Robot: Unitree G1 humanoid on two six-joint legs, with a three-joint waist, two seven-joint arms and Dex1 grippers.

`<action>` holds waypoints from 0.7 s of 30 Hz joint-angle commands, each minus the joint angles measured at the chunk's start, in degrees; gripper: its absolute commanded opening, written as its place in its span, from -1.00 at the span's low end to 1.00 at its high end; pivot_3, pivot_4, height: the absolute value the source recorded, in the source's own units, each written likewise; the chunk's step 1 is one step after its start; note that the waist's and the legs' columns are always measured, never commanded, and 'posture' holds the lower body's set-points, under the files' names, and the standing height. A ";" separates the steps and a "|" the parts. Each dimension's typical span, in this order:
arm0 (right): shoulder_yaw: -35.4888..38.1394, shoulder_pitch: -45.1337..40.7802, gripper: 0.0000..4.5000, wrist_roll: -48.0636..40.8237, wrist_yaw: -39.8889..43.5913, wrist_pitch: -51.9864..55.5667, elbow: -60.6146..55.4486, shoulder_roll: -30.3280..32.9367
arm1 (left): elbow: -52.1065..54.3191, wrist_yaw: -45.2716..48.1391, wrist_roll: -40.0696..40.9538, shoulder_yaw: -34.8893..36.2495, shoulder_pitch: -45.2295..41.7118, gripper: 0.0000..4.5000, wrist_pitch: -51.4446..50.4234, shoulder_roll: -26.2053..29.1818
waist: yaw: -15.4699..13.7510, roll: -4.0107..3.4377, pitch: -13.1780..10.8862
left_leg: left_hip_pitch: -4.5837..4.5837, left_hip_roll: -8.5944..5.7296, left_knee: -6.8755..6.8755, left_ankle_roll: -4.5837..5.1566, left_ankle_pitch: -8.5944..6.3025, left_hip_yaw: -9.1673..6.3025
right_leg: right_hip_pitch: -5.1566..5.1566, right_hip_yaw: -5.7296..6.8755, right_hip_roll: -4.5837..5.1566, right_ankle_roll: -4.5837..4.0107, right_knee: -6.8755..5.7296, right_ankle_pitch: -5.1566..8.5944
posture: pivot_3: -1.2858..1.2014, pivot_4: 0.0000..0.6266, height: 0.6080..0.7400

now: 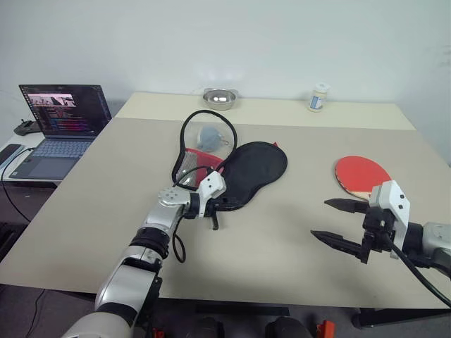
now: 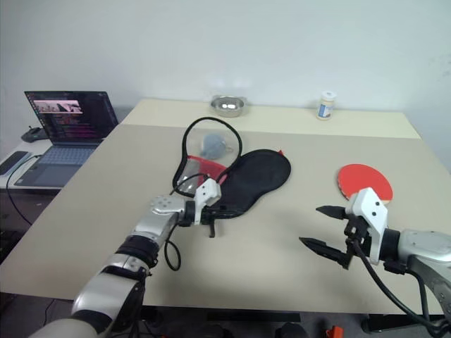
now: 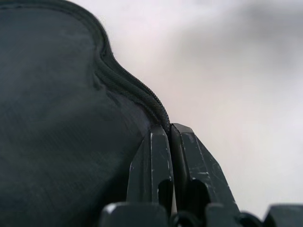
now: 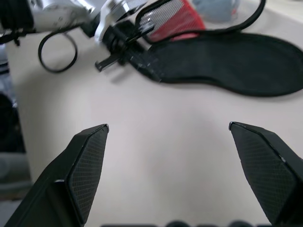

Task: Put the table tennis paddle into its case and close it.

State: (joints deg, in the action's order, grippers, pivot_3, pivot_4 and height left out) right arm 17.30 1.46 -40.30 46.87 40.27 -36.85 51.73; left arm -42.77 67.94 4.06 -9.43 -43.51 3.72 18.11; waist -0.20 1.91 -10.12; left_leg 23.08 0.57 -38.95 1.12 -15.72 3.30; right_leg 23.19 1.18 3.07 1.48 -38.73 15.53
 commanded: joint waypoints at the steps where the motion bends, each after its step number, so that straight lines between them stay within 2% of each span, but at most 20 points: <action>1: 2.89 0.47 1.00 1.10 1.39 -2.50 0.38 0.98 | 6.75 -1.72 0.32 -1.53 0.62 -0.99 -4.18 -2.38 | 0.00 0.01 0.00 | 0.00 -0.01 0.00 0.00 0.00 0.00 | 0.00 -0.01 0.00 0.01 0.00 0.00 | 0.03 -0.52 1.00; 7: 4.43 2.19 1.00 1.72 2.94 -3.42 0.81 1.45 | 13.72 -6.33 0.10 -3.73 1.69 -0.99 -14.00 -6.99 | 0.01 0.00 0.00 | -0.02 0.02 0.01 -0.01 0.01 -0.01 | 0.00 -0.01 -0.04 0.02 -0.01 0.00 | 0.03 -0.52 1.00; 11: 5.09 2.56 1.00 1.61 3.54 -3.30 0.94 2.02 | 14.44 -11.55 -0.57 -4.31 1.32 -0.99 -16.57 -10.78 | -0.09 0.02 -0.01 | -0.01 -0.01 0.00 -0.01 0.01 0.00 | 0.00 -0.02 -0.03 0.03 0.00 0.00 | 0.03 -0.52 1.00; 16: 5.45 1.73 1.00 1.18 3.26 -2.80 1.45 2.40 | 16.24 -13.01 0.02 -5.27 1.88 -0.99 -19.07 -12.90 | -0.12 0.02 -0.01 | -0.02 0.02 0.01 -0.01 0.01 -0.01 | 0.00 -0.02 -0.05 0.03 -0.01 0.00 | 0.03 -0.52 1.00; 19: 5.14 0.10 1.00 1.46 1.29 -2.54 2.56 1.66 | 18.15 -12.55 1.48 -4.84 2.04 -0.65 -20.51 -13.25 | -0.11 0.02 -0.01 | -0.02 0.01 0.01 -0.01 0.01 0.00 | 0.00 -0.03 -0.05 0.03 -0.01 0.00 | 0.03 -0.52 1.00; 21: 4.73 -1.56 1.00 0.56 -0.80 -1.10 3.13 0.90 | 20.39 -11.52 1.64 -5.11 2.63 -0.33 -20.48 -12.03 | -0.09 0.02 -0.01 | -0.02 0.00 0.01 -0.01 0.01 0.01 | 0.00 -0.04 -0.04 0.03 -0.01 0.00 | 0.03 -0.52 1.00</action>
State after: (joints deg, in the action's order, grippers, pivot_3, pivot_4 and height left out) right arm 20.78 1.03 -39.09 47.57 38.51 -33.43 52.92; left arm -26.29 55.77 4.53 -14.35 -40.75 -17.07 5.90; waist -0.28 1.93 -10.13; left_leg 23.05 0.57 -38.94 1.11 -15.71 3.32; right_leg 23.19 1.12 3.03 1.50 -38.73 15.53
